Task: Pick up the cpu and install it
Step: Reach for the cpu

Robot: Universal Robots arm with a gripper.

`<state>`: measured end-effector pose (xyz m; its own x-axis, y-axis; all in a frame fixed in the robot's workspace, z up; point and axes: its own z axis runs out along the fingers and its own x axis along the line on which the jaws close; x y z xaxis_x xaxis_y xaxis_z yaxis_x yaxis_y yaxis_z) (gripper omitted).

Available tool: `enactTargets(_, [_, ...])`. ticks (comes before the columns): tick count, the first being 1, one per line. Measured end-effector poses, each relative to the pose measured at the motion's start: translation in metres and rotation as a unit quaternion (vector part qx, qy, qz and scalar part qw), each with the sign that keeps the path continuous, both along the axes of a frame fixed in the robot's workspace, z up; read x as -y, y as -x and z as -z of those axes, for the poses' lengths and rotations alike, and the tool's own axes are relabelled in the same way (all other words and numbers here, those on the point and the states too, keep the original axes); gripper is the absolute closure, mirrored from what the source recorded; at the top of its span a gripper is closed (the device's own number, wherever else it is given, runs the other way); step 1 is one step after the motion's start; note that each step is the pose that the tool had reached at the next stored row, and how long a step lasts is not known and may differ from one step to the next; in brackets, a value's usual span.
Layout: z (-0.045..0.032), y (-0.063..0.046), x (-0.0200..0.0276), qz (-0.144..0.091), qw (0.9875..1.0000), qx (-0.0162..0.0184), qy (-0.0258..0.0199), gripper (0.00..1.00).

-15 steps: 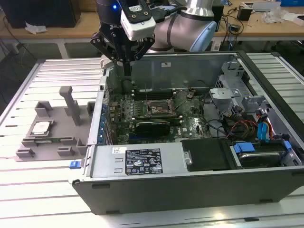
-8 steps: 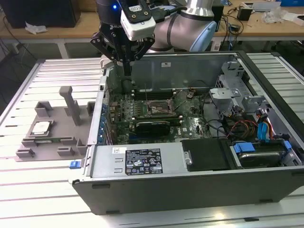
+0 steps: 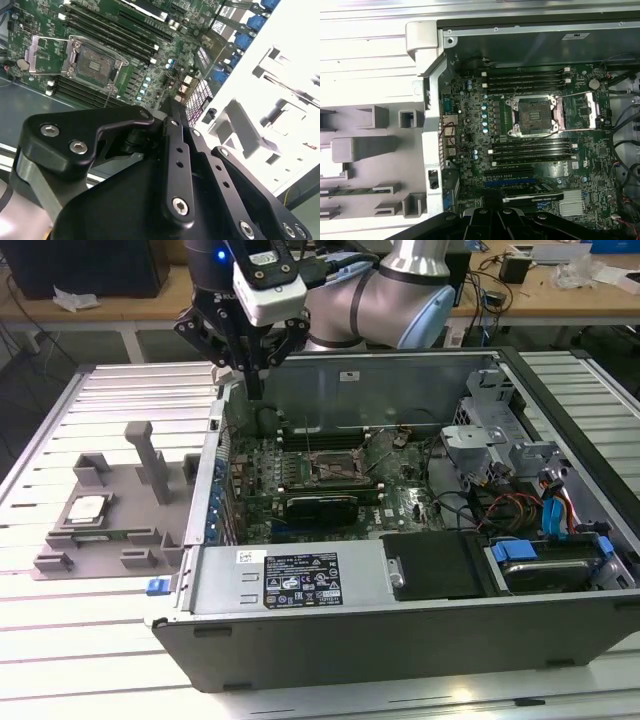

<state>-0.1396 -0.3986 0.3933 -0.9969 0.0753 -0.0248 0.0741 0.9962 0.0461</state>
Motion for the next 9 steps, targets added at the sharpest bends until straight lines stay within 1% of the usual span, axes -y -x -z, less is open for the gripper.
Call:
enactTargets(6, [0.0, 0.013, -0.0002, 0.0, 1.0, 0.0007, 0.0, 0.89])
enactTargets(9, [0.0, 0.017, -0.0003, 0.0, 1.0, 0.0008, 0.0, 0.89])
